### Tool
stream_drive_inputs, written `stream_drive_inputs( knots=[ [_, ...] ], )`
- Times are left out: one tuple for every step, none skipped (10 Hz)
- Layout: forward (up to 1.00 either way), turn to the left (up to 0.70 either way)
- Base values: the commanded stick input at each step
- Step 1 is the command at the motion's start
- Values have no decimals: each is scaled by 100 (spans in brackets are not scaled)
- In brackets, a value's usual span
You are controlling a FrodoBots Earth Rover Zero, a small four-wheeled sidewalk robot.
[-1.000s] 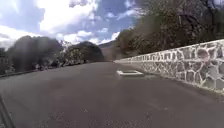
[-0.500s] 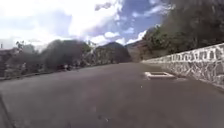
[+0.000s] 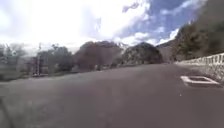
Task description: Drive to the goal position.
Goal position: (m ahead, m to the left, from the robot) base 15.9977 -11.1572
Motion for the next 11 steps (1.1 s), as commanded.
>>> stream_drive_inputs(
  knots=[
    [70,0],
    [70,0],
    [70,0],
    [70,0],
    [70,-27],
    [70,-27],
    [70,-27],
    [70,-27],
    [70,-27],
    [42,-34],
    [12,-42]
  ],
)
